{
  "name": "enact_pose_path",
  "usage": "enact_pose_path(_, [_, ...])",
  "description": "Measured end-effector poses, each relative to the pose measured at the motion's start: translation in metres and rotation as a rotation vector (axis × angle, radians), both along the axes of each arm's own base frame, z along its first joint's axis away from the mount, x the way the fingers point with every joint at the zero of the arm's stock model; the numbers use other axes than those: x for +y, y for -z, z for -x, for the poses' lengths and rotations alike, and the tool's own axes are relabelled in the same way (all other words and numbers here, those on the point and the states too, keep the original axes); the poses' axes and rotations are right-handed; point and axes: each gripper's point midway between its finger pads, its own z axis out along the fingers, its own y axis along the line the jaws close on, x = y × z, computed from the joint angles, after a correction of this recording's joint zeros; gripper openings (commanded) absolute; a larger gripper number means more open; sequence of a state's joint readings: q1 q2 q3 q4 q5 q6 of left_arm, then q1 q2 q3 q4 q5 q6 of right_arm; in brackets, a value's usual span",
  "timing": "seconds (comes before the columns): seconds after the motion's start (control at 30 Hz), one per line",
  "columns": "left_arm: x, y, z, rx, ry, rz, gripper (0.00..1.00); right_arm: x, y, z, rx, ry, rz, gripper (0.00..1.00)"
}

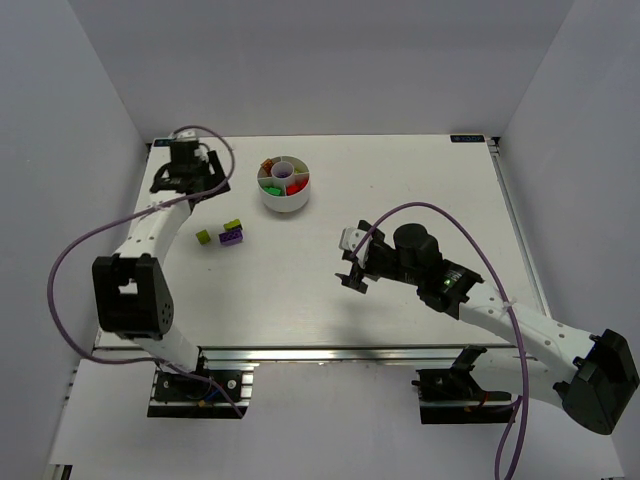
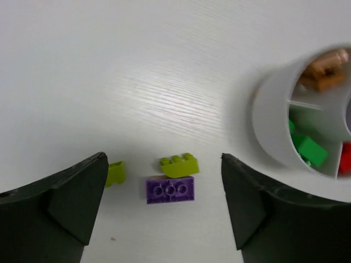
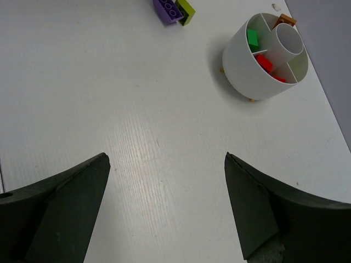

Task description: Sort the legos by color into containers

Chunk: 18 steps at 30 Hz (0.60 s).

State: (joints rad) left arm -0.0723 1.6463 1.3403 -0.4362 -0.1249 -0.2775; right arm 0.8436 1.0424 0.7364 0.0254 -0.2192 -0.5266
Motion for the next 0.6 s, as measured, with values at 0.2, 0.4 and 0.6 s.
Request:
enact_pose_path(0.2, [0.035, 0.005, 0.026, -0.014, -0.163, 0.088, 0.98, -0.001, 0.0, -0.001, 0.0, 0.003, 0.0, 0.89])
enact_pose_path(0.4, [0.011, 0.02, 0.025, 0.031, -0.071, 0.119, 0.83, -0.002, -0.001, -0.002, -0.001, 0.006, -0.002, 0.89])
enact_pose_path(0.6, [-0.004, 0.053, 0.026, 0.131, 0.063, 0.127, 0.41, -0.002, -0.001, -0.002, -0.002, 0.006, -0.003, 0.9])
